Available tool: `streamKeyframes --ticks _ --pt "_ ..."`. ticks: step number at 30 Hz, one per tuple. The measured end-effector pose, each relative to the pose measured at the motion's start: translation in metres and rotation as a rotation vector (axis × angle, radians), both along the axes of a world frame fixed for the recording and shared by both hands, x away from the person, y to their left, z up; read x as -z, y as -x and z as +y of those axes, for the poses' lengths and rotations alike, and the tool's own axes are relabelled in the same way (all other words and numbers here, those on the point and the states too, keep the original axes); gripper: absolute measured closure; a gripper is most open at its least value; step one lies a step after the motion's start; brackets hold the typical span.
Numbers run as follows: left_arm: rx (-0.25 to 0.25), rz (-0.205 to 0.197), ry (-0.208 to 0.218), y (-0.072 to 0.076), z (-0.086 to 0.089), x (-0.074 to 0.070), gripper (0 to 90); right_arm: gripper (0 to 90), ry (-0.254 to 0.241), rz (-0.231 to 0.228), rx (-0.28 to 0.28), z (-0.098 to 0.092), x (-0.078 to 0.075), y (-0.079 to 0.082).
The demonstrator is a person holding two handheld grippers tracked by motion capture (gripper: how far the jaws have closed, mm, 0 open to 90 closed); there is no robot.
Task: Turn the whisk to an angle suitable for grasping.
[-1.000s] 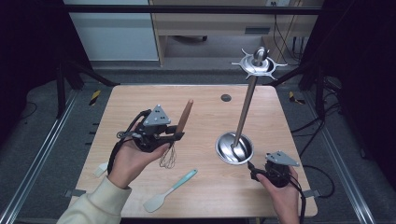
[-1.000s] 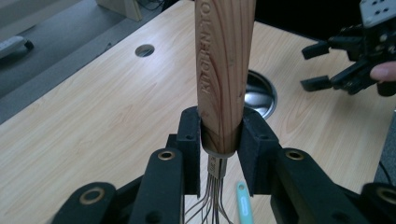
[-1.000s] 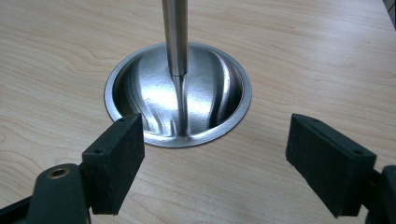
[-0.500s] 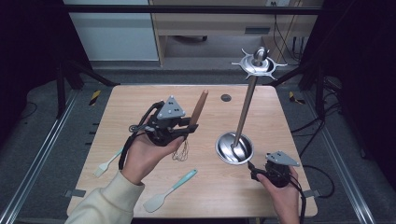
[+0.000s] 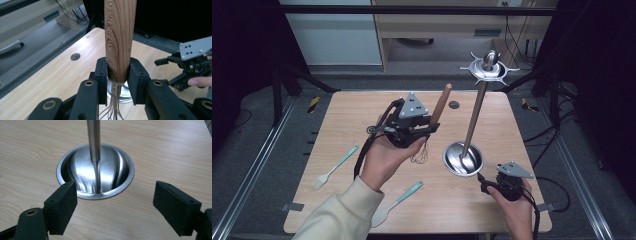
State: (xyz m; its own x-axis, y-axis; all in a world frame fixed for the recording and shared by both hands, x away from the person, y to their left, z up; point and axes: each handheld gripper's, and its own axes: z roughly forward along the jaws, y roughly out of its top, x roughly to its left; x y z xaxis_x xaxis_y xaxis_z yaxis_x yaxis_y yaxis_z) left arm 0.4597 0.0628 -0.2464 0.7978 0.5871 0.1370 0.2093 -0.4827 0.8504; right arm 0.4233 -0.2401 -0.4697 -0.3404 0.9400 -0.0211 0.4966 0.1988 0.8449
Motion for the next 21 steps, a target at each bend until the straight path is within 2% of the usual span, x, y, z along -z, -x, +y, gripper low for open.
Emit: streamKeyframes --ticks 9,21 --pt "0.005 -0.009 0.017 0.002 -0.016 0.0 71.6 19.7 -0.008 0.0 0.003 -0.001 0.0 0.001" --pt "-0.001 -0.018 0.042 0.005 -0.025 -0.001 71.5 19.7 -0.005 -0.004 0.001 -0.001 0.0 0.001"
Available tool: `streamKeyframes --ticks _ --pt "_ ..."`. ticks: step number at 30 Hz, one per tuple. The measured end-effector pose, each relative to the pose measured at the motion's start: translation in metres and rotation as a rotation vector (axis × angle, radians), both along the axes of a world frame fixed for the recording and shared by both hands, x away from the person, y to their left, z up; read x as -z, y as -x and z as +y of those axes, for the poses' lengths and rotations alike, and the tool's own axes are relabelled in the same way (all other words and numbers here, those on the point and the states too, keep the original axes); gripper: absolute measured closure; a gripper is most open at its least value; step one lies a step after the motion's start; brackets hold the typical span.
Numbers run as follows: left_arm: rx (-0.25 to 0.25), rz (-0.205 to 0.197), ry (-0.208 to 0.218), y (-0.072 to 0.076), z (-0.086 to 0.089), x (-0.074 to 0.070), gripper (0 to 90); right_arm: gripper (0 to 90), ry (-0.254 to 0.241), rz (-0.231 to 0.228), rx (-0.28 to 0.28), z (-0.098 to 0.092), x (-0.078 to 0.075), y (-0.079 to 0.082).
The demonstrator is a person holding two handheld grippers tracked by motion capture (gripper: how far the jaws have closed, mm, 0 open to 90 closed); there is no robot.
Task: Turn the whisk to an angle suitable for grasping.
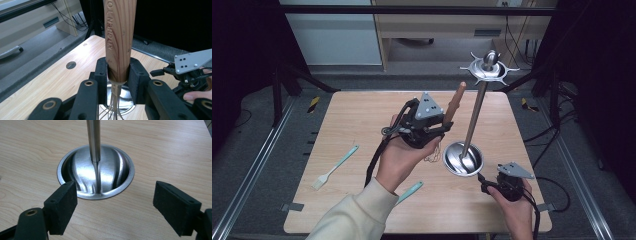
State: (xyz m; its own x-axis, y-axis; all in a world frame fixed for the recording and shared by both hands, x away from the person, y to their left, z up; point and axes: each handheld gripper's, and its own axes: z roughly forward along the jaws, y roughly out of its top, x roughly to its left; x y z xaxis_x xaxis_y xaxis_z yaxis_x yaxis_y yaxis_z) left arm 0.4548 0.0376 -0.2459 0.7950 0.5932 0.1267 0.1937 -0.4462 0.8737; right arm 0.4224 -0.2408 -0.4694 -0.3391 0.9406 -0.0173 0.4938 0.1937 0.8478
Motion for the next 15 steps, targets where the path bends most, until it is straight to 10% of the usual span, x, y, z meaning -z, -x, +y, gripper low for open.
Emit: streamKeyframes --ticks 15 --pt "-0.004 0.001 0.028 -0.0016 -0.0098 -0.0017 71.6 19.7 -0.014 0.002 0.02 -0.0061 0.0003 0.0049"
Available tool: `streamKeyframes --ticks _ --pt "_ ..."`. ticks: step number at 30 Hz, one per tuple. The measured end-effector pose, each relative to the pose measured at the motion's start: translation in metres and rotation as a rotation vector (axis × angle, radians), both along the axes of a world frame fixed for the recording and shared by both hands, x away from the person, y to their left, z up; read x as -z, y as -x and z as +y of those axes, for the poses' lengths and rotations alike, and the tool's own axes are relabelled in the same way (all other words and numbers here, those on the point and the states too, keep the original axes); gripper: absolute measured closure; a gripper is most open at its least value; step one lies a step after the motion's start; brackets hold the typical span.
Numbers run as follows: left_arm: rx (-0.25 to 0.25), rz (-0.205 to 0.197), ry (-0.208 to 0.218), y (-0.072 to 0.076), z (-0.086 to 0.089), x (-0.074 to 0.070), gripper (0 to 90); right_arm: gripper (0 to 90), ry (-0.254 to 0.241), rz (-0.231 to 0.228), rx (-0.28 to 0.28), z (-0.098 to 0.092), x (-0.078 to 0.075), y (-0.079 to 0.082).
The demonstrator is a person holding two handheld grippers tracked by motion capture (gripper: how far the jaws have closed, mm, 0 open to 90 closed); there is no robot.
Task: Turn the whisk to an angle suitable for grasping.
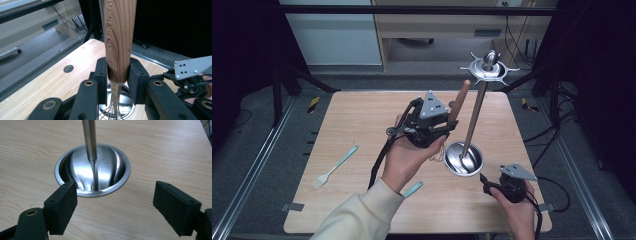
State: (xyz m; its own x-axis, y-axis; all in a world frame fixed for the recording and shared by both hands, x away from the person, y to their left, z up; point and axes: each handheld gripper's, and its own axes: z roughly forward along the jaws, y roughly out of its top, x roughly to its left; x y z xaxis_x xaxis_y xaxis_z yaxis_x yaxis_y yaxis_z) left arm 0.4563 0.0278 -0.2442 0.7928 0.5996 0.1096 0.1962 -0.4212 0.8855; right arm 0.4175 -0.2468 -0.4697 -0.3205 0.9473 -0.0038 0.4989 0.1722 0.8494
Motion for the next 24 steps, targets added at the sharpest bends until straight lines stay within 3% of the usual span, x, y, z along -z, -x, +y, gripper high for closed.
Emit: streamKeyframes --ticks 24 --pt "-0.038 0.015 -0.003 -0.007 -0.017 0.003 71.5 19.7 -0.006 -0.004 -0.008 0.002 -0.002 0.002"
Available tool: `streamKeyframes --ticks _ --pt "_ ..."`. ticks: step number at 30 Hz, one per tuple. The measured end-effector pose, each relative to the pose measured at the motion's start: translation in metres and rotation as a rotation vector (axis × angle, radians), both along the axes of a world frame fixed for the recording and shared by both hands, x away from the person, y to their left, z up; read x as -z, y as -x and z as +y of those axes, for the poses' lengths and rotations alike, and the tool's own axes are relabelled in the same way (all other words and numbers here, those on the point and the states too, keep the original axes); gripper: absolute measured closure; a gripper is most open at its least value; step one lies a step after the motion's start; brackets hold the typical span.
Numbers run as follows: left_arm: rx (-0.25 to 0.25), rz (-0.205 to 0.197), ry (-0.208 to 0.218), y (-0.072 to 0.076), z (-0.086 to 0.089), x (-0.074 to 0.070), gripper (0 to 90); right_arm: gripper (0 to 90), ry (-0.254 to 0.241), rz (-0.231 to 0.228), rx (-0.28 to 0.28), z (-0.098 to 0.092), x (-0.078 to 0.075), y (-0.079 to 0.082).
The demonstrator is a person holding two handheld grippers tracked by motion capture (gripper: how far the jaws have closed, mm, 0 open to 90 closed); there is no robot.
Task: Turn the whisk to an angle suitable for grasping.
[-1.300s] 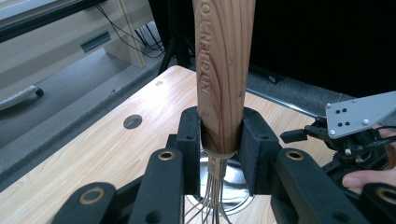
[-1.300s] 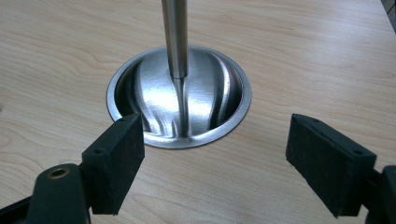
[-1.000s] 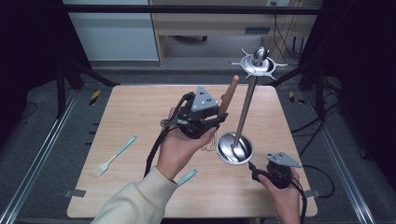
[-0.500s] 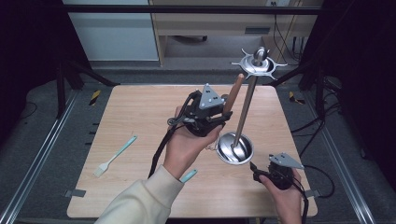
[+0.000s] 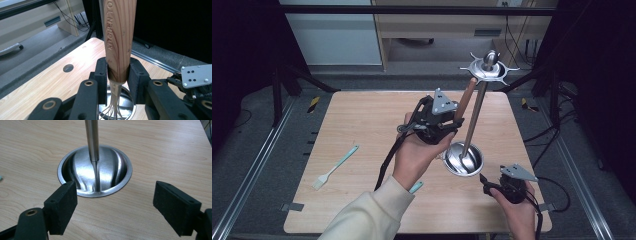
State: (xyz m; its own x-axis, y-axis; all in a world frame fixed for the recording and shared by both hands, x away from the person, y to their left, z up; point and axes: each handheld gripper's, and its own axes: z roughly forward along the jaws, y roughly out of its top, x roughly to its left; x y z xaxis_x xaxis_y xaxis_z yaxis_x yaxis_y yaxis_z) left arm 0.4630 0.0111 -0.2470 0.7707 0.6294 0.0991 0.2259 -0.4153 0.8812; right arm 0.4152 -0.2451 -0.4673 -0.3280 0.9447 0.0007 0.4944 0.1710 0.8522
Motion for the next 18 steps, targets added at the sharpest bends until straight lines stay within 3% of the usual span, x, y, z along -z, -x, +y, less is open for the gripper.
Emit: streamKeyframes --ticks 18 --pt "-0.016 -0.008 -0.026 0.0049 -0.0072 -0.002 71.4 19.7 -0.001 0.0 -0.001 -0.0001 -0.0002 0.0"
